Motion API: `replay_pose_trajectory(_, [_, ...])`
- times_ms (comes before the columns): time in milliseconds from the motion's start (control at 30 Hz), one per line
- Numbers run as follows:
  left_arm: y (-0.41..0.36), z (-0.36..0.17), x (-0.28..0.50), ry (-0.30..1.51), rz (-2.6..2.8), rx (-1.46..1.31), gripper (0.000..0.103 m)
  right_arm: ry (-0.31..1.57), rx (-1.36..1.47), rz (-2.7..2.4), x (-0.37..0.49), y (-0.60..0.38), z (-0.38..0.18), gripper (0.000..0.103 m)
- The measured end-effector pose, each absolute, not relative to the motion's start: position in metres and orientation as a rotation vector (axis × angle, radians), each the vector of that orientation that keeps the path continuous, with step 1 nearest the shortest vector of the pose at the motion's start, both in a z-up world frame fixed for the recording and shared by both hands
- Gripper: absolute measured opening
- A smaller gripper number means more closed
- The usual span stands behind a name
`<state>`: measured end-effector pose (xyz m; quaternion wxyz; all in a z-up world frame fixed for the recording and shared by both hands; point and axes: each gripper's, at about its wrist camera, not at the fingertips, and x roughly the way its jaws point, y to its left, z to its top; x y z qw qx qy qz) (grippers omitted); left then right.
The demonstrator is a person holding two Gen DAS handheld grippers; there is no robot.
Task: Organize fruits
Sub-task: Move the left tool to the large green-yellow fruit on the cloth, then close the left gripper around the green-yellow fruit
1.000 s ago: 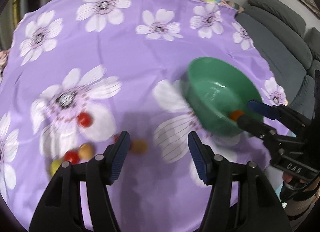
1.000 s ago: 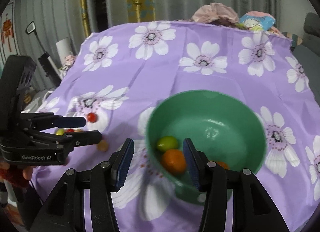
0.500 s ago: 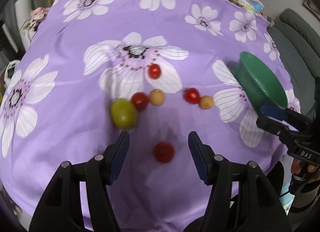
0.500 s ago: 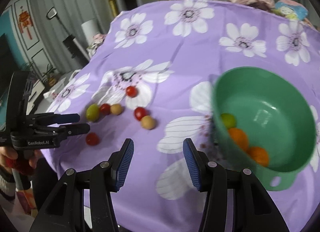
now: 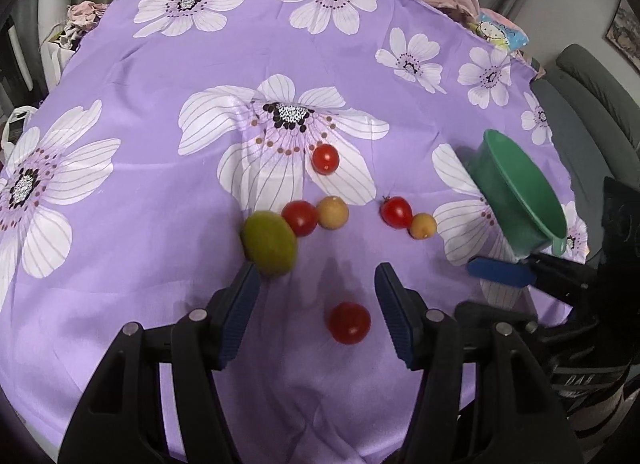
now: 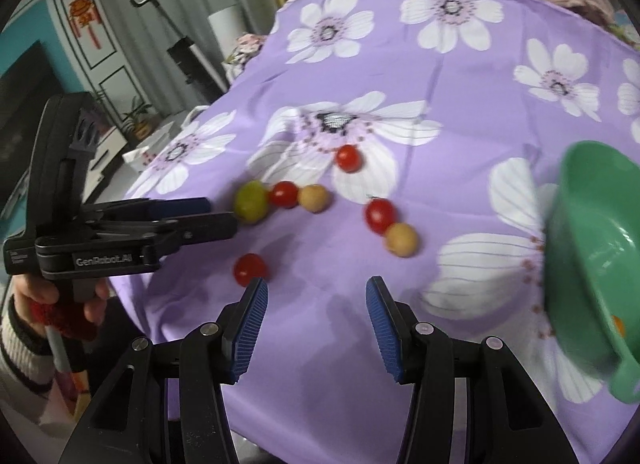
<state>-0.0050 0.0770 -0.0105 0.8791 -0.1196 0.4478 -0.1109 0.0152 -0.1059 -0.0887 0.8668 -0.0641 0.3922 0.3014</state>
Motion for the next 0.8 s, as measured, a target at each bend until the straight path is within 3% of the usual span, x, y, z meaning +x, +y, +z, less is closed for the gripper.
replay_pose_trajectory(533, [0.073, -0.024, 0.046, 1.065, -0.229, -0.173, 0.059, 0.857, -0.126, 0.653, 0.034, -0.088, -0.102, 0.052])
replay_pose_trajectory(800, [0.066, -0.031, 0.057, 1.105, -0.247, -0.15, 0.042, 0.879, -0.097, 0.697, 0.051, -0.077, -0.103, 0.052])
